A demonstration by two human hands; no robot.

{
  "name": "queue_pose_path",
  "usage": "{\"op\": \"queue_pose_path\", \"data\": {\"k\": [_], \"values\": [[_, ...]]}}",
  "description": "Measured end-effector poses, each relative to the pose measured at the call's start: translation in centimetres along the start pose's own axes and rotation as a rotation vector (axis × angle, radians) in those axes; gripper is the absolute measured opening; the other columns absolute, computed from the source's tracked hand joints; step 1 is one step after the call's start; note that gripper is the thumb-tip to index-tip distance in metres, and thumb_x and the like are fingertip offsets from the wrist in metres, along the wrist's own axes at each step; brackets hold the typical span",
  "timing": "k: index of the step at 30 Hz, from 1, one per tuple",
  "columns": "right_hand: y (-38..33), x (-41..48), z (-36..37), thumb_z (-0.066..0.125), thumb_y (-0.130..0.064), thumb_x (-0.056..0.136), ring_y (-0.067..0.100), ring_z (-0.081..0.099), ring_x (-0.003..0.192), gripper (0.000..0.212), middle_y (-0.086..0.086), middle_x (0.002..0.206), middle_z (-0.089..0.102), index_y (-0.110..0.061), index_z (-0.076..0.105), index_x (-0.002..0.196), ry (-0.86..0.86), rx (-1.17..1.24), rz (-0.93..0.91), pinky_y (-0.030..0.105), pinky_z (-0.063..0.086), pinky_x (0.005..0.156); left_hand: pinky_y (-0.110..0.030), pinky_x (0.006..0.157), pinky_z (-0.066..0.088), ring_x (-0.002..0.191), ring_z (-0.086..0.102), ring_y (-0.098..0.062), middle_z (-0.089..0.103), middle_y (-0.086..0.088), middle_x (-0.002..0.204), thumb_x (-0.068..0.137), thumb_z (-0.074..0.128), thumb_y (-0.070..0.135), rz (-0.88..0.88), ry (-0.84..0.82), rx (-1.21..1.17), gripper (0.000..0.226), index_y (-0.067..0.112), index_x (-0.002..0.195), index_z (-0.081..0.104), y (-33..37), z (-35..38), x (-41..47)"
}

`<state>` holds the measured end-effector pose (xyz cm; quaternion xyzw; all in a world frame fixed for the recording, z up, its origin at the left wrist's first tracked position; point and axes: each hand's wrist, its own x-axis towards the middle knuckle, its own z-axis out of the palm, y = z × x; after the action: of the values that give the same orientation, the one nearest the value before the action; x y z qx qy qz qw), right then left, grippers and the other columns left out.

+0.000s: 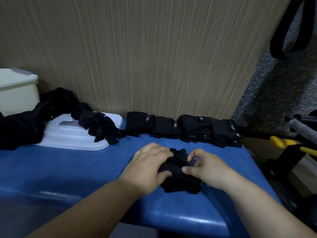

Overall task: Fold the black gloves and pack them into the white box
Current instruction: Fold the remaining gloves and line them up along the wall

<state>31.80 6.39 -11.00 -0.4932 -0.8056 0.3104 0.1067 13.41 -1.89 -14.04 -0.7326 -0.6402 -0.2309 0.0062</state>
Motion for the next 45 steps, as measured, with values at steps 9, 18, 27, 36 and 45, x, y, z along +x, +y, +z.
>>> {"op": "queue_pose_path", "data": {"k": [9,18,27,36,45], "values": [[0.9,0.0,0.0,0.071,-0.051,0.076,0.007,0.052,0.055,0.032,-0.007,0.059,0.056,-0.025,0.052,0.082,0.108,-0.039,-0.022,0.028,0.044,0.06,-0.022,0.106,0.031,0.128,0.034,-0.005,0.048,0.013,0.134,0.09,0.051,0.053,-0.132,-0.156,-0.139,0.05,0.034,0.136,0.045,0.9,-0.2,-0.3],[0.7,-0.1,0.1,0.059,-0.034,0.083,0.016,0.055,0.076,0.016,-0.009,0.069,0.058,-0.028,0.048,0.072,0.184,-0.175,-0.011,0.026,0.037,0.061,-0.03,0.114,0.02,0.132,0.021,-0.002,0.033,0.021,0.139,0.088,0.051,0.058,-0.047,-0.25,-0.114,0.053,0.036,0.136,0.04,0.5,-0.4,-0.7],[2.0,-0.2,-1.3,0.056,-0.024,0.083,0.016,0.062,0.074,0.004,-0.004,0.076,0.065,-0.025,0.057,0.08,0.13,-0.052,0.061,0.032,0.048,0.067,-0.017,0.099,0.032,0.113,0.034,0.007,0.049,0.025,0.111,0.083,0.053,0.059,-0.054,-0.069,-0.315,0.031,0.035,0.101,0.058,0.2,-0.4,-0.5],[1.7,-0.7,-0.5,0.068,-0.037,0.079,0.014,0.058,0.081,0.015,-0.01,0.074,0.058,-0.028,0.056,0.079,0.181,-0.078,0.03,0.025,0.042,0.063,-0.031,0.12,-0.001,0.146,-0.006,-0.003,0.002,0.016,0.159,0.097,0.033,0.054,-0.048,-0.382,-0.029,0.06,0.034,0.151,0.016,1.2,0.6,0.0],[2.5,0.1,-0.7,0.066,-0.01,0.079,0.012,0.05,0.05,0.012,-0.002,0.056,0.054,-0.017,0.057,0.077,0.164,0.334,0.074,0.026,0.044,0.054,-0.034,0.118,-0.013,0.142,-0.017,0.002,-0.006,0.02,0.158,0.098,0.032,0.053,-0.008,-0.502,-0.024,0.059,0.042,0.15,0.008,0.7,-0.1,-0.2]]}}
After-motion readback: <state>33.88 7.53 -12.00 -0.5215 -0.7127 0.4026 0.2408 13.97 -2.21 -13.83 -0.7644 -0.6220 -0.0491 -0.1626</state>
